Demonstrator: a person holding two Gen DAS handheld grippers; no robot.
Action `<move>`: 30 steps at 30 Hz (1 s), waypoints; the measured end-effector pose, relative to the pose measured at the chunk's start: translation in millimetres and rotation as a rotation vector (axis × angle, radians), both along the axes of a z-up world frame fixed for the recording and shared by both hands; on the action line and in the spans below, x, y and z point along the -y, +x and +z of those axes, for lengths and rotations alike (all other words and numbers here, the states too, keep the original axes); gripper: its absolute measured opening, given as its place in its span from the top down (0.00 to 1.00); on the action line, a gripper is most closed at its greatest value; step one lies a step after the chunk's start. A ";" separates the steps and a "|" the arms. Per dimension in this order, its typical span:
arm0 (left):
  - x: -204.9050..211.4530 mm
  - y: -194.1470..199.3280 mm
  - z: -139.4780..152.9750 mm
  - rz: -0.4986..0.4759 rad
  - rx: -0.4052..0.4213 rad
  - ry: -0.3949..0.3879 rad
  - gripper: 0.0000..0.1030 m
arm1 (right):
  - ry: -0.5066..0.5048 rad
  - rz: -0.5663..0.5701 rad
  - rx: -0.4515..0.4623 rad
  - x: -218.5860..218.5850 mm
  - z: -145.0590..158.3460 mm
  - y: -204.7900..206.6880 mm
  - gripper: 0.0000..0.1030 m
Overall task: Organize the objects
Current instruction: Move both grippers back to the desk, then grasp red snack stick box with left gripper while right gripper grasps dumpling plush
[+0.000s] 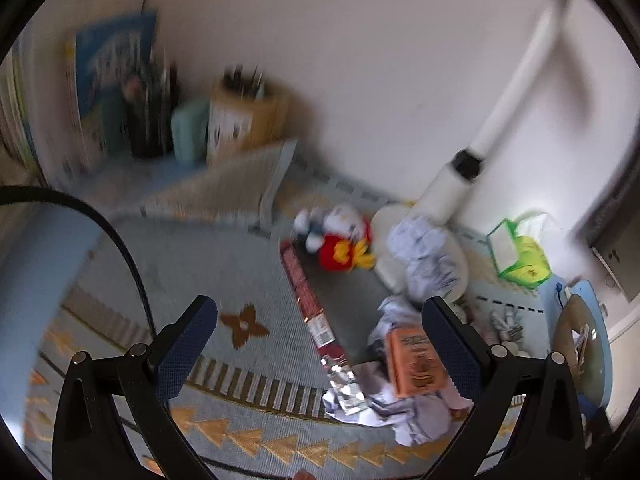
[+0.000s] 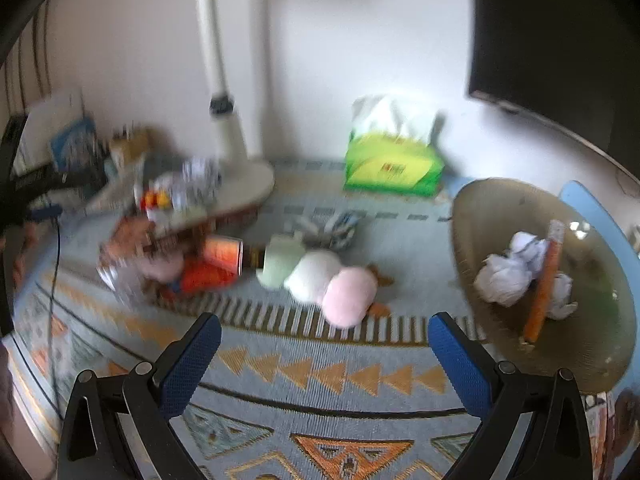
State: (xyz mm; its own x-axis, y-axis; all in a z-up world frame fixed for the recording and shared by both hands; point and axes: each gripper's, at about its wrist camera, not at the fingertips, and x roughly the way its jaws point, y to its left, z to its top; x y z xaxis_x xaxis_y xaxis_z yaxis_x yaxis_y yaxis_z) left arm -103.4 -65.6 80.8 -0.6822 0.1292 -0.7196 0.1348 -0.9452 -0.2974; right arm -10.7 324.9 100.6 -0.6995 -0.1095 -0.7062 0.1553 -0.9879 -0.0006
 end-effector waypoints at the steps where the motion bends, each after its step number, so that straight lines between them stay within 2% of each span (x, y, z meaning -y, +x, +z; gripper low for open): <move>1: 1.8 -6.1 -10.5 0.006 0.025 0.021 0.00 | 0.022 0.016 0.014 3.9 -7.1 -4.8 0.00; 9: -4.6 -36.8 -44.4 0.013 0.085 0.056 0.00 | 0.109 0.068 0.025 15.7 -29.0 -32.2 0.00; 17: -9.0 -53.8 -67.2 0.019 0.129 0.053 0.00 | 0.121 0.109 0.053 19.7 -47.7 -72.0 0.00; 24: -18.2 -59.7 -76.6 0.010 0.115 -0.060 0.00 | 0.134 0.137 0.103 25.3 -64.2 -90.4 0.00; 28: -30.7 -56.6 -83.4 0.010 0.083 -0.175 0.00 | 0.064 0.143 0.145 16.2 -68.1 -99.3 0.00; 30: -33.6 -57.2 -84.8 0.010 0.091 -0.197 0.00 | 0.031 0.140 0.155 10.9 -68.6 -102.6 0.00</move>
